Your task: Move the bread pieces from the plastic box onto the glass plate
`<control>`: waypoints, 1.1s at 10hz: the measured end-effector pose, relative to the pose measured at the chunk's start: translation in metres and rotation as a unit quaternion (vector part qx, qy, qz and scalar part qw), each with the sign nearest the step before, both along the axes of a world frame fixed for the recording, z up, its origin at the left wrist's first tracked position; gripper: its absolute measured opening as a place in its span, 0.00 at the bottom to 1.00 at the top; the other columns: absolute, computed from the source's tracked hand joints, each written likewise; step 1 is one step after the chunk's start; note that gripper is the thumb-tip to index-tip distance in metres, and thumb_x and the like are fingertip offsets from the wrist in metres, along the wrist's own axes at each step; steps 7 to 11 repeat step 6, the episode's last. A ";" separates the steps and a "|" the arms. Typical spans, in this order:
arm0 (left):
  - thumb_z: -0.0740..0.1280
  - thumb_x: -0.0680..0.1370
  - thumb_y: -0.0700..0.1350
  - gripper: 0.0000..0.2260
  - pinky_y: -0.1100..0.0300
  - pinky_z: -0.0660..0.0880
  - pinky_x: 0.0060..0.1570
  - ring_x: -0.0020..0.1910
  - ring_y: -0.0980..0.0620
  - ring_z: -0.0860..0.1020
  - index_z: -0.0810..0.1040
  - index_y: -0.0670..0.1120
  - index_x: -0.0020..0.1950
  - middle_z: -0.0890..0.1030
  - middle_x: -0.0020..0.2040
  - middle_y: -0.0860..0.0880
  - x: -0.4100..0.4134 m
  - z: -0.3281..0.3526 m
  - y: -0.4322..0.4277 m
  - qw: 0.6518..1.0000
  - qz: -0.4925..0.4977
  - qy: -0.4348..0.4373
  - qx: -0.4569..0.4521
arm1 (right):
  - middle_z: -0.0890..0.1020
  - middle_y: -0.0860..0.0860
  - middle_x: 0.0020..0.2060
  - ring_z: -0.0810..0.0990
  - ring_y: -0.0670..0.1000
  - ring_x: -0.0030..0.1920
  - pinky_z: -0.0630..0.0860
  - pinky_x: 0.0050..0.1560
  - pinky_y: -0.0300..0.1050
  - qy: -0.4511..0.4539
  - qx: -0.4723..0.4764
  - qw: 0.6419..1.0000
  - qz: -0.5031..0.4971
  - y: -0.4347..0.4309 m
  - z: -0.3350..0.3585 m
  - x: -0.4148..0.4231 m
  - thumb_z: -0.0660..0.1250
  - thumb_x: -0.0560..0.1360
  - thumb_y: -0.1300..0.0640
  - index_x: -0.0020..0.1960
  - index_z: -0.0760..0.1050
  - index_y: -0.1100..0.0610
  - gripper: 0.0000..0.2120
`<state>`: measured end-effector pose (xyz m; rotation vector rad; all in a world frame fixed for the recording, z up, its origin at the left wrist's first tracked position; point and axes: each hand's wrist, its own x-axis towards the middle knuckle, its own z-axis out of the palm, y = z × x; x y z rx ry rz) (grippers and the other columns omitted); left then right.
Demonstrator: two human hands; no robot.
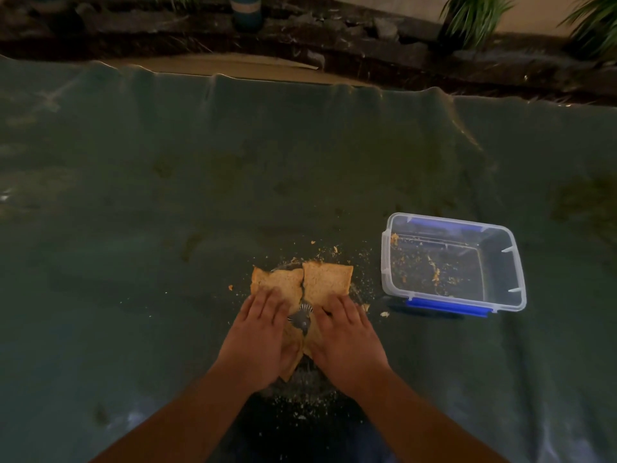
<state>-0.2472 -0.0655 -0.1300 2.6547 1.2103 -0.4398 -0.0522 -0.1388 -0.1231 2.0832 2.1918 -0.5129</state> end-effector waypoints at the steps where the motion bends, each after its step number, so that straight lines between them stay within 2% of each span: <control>1: 0.46 0.80 0.66 0.38 0.43 0.39 0.79 0.81 0.42 0.40 0.50 0.43 0.83 0.48 0.84 0.41 -0.003 -0.002 0.006 0.999 -0.041 0.002 0.001 | 0.58 0.61 0.80 0.51 0.63 0.79 0.46 0.75 0.60 -0.009 -0.002 1.000 -0.009 -0.005 0.000 -0.001 0.50 0.81 0.39 0.79 0.57 0.55 0.32; 2: 0.48 0.80 0.66 0.38 0.41 0.45 0.79 0.82 0.41 0.46 0.56 0.43 0.82 0.53 0.84 0.40 -0.006 0.001 0.010 0.999 -0.051 -0.012 0.006 | 0.56 0.62 0.80 0.49 0.63 0.79 0.45 0.76 0.60 -0.005 0.002 1.000 -0.017 -0.008 0.000 -0.002 0.49 0.81 0.39 0.80 0.52 0.54 0.32; 3: 0.51 0.79 0.65 0.36 0.40 0.49 0.79 0.81 0.40 0.51 0.61 0.43 0.80 0.58 0.83 0.40 -0.002 0.006 0.009 0.999 -0.013 -0.049 0.003 | 0.47 0.61 0.81 0.43 0.63 0.80 0.42 0.77 0.61 0.015 0.016 0.999 -0.037 0.001 0.003 -0.007 0.45 0.81 0.36 0.81 0.44 0.53 0.35; 4: 0.53 0.81 0.65 0.35 0.39 0.54 0.77 0.81 0.39 0.56 0.64 0.43 0.80 0.59 0.82 0.40 0.003 0.007 0.001 0.998 0.013 -0.062 0.011 | 0.43 0.60 0.81 0.36 0.62 0.79 0.43 0.77 0.64 0.011 0.011 0.999 -0.051 0.009 0.003 -0.014 0.42 0.81 0.36 0.81 0.40 0.52 0.35; 5: 0.51 0.81 0.64 0.34 0.36 0.57 0.77 0.80 0.39 0.57 0.64 0.43 0.80 0.60 0.82 0.40 0.004 0.014 0.002 0.998 0.015 -0.051 0.018 | 0.46 0.60 0.82 0.38 0.62 0.79 0.43 0.77 0.65 0.010 0.012 0.999 -0.050 0.014 0.008 -0.014 0.43 0.82 0.37 0.82 0.40 0.51 0.33; 6: 0.49 0.80 0.66 0.36 0.35 0.56 0.76 0.80 0.38 0.59 0.64 0.44 0.80 0.62 0.81 0.41 0.005 0.035 0.008 0.997 0.032 -0.064 0.035 | 0.47 0.59 0.82 0.38 0.62 0.79 0.43 0.77 0.65 0.021 0.035 0.998 -0.045 0.019 0.027 -0.011 0.43 0.83 0.37 0.82 0.41 0.50 0.33; 11: 0.49 0.80 0.66 0.36 0.35 0.56 0.76 0.80 0.38 0.59 0.64 0.44 0.80 0.62 0.81 0.41 0.005 0.035 0.008 0.997 0.032 -0.064 0.035 | 0.47 0.59 0.82 0.38 0.62 0.79 0.43 0.77 0.65 0.021 0.035 0.998 -0.045 0.019 0.027 -0.011 0.43 0.83 0.37 0.82 0.41 0.50 0.33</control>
